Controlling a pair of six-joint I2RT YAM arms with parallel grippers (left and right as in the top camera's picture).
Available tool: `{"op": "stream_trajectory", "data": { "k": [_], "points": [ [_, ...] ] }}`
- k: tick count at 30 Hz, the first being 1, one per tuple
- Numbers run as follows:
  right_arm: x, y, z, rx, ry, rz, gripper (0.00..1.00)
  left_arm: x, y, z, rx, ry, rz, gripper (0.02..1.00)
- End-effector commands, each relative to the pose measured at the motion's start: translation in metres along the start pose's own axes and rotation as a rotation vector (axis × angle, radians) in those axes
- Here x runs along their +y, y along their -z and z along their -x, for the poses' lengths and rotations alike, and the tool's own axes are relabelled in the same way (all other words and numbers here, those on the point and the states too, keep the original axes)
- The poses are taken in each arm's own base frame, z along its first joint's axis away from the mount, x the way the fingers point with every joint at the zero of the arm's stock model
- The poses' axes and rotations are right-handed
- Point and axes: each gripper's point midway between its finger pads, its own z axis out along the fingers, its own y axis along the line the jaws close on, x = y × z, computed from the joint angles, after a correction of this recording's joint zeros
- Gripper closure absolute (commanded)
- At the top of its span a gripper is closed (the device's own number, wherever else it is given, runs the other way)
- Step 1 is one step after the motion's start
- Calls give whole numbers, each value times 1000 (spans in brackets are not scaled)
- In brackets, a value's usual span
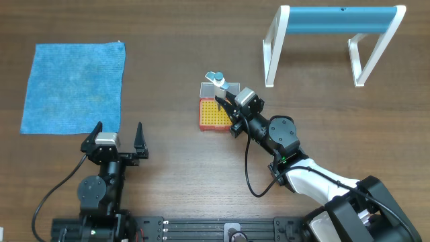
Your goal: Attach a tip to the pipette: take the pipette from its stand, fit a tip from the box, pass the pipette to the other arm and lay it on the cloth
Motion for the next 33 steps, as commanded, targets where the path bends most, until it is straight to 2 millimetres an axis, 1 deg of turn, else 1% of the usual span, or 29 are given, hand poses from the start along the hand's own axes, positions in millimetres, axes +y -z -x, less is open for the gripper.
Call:
{"op": "stream_trajectory", "data": {
  "k": [1,5,12,17,24,28,33],
  "points": [
    [0,1,1,-9,-9,6,921,-1,0,-1,3,9,-6,23],
    [-1,-2,2,-37,-1,5,923,-1,0,-1,3,9,-6,23],
    [-2,-2,-1,-29,-3,5,923,-1,0,-1,3,9,-6,23],
    [-1,-2,-8,-2,-12,6,923,-1,0,-1,3,9,-6,23],
    [-1,-3,-9,2,-12,6,921,-1,0,-1,3,9,-6,23],
    [-1,-4,-15,18,-17,6,923,-1,0,-1,3,9,-6,23],
    [-1,-4,-16,19,-18,6,923,-1,0,-1,3,9,-6,23]
  ]
}}
